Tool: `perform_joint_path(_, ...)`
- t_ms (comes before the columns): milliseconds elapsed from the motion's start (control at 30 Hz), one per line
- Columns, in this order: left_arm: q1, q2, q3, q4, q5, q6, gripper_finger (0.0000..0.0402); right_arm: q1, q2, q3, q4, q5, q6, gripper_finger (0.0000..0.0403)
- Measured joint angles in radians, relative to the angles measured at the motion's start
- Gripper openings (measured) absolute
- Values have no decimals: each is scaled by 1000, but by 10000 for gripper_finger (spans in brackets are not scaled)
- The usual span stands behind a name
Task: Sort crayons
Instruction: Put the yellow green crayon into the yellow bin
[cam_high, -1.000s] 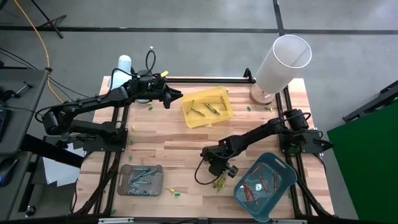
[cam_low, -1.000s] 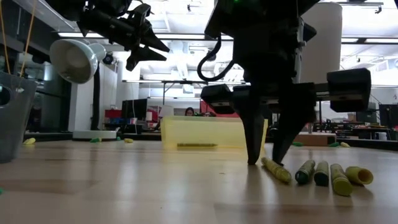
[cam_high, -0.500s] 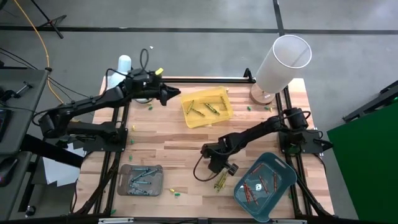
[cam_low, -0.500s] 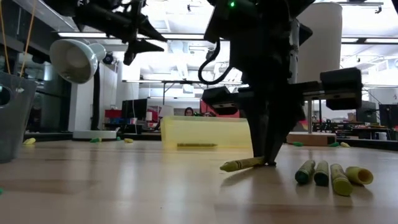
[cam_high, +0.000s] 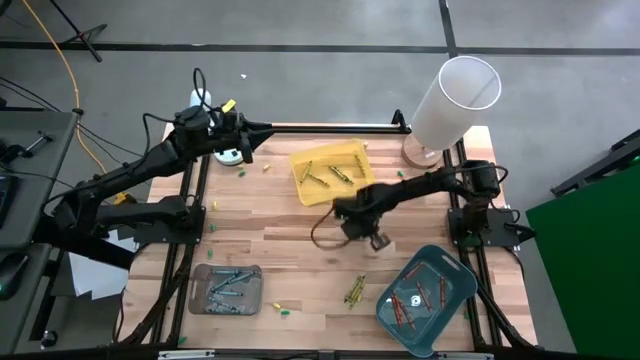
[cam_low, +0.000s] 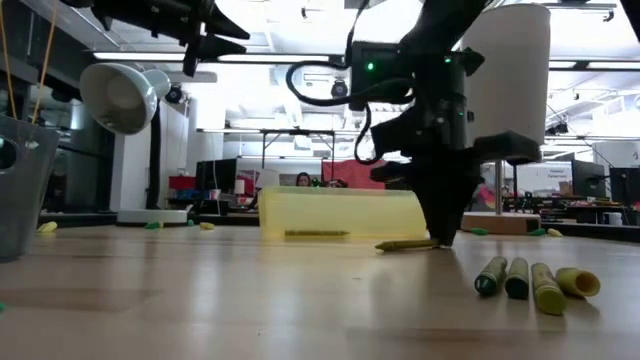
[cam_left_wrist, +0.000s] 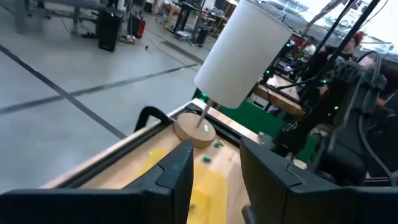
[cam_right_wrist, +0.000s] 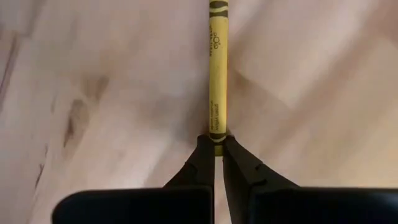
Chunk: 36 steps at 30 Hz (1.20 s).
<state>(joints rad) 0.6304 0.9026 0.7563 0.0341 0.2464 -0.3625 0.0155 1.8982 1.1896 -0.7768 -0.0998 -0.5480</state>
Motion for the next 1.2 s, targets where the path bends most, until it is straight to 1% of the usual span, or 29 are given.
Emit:
perform_joint_path(67, 0, 0, 0, 0, -2, 13, 121, -36, -15, 0, -39, 6, 28, 1)
perform_joint_path(133, 0, 3, 0, 0, -4, 27, 121, -70, -38, 0, -83, -13, 54, 1)
perform_joint_path(233, -1, 9, 0, -4, -4, 42, 121, -116, -79, -9, -94, -67, 76, 0)
perform_joint_path(300, 0, 12, 0, -6, -5, 51, 121, -143, -131, -45, -70, -93, 109, 0)
perform_joint_path(400, 0, 14, 0, -15, -4, 52, 121, -177, -224, -140, -12, -121, 191, 0)
perform_joint_path(600, 0, 15, 0, -12, -7, 92, 121, -203, -455, -351, 174, -163, 420, 0)
perform_joint_path(767, -9, 35, 0, 23, -38, 105, 121, -194, -599, -440, 436, -160, 656, 0)
perform_joint_path(867, -32, 73, 0, 68, -46, 123, 121, -194, -633, -438, 632, -106, 744, 0)
perform_joint_path(967, -75, 122, 0, 134, -40, 170, 121, -202, -636, -410, 821, -31, 754, 0)
perform_joint_path(1033, -110, 156, 0, 174, -26, 191, 121, -212, -634, -381, 915, 13, 753, 0)
perform_joint_path(1100, -147, 181, 0, 232, -14, 207, 122, -225, -633, -351, 954, 45, 750, 0)
perform_joint_path(1200, -200, 209, 1, 308, -12, 234, 126, -245, -631, -305, 961, 54, 728, 0)
